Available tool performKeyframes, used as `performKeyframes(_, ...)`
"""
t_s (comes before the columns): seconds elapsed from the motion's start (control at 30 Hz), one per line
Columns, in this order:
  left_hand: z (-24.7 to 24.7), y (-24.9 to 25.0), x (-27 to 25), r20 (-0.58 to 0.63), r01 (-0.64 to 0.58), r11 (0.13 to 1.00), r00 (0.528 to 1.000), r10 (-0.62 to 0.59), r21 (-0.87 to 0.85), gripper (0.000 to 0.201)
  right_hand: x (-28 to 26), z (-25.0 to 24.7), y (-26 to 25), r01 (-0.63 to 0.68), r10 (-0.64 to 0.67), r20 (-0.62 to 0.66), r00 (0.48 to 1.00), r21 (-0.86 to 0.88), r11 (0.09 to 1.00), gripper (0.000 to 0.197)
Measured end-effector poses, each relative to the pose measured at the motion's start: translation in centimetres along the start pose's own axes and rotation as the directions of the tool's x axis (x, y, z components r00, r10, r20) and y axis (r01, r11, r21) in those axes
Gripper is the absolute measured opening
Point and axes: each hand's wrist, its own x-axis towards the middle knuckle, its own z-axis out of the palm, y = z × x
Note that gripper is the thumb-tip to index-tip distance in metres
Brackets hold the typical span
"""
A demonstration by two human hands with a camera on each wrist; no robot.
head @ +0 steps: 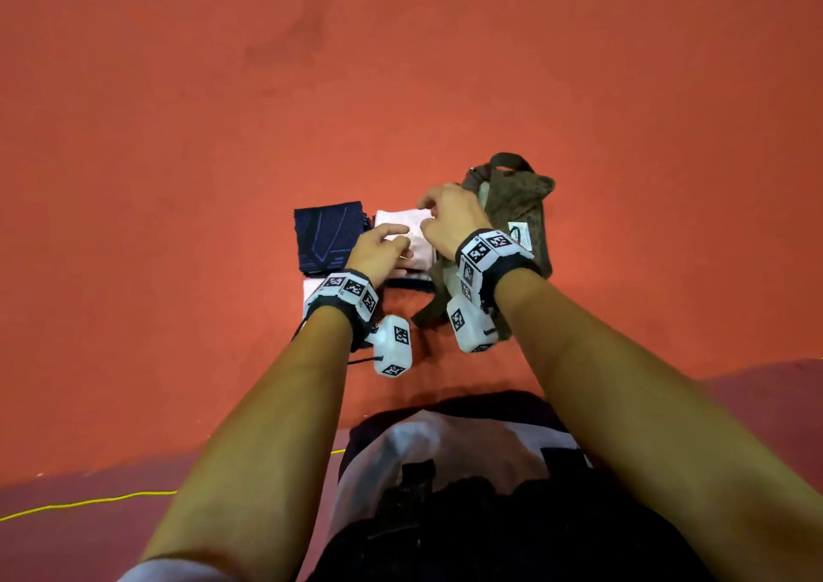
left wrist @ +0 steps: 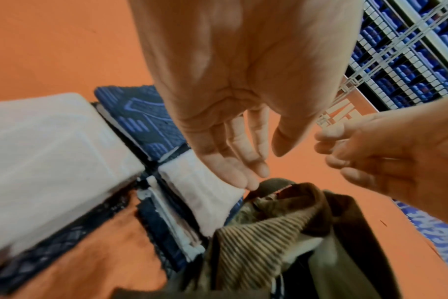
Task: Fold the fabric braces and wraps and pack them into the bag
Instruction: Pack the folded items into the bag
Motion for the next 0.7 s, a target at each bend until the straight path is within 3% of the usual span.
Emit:
performKeyframes(0.2,-5.7,-4.3,-0.2,-0.125,0.059,0.998,0.99,-0.062,-0.025,0.02,0.2,6.8,-2.9,-0.032,0.028,0.23,0.973,0.012,0.999,0.03)
performKeyframes(0.33,-8.8,-8.5,-0.4,-0.185,0.157,0.987,0.97,-0.157,-0.019,0.014,-0.5,11.6,-2.7,-0.162,0.14,0.334,0.932,0.038,0.986,0.032)
performKeyframes(0.43,-11.2,-12.3,-0.3,-0.235,0.221,0.975,0.948,-0.215,-0.003,0.017,-0.6,15.5,-2.0,-0.238,0.208,0.419,0.884,0.02,0.971,0.045)
performKeyframes(0.57,-12.9,-15.7,0.3,-0.286,0.256,0.967,0.926,-0.247,-0.005,0.024,-0.5,18.7,-1.1,-0.335,0.284,0.374,0.883,0.08,0.939,0.051)
performKeyframes(0.7,-13.1,-16.9,1.1,-0.253,0.292,0.956,0.923,-0.29,-0.029,0.029,-0.1,20.0,-1.1,-0.395,0.356,0.289,0.888,0.084,0.915,0.062)
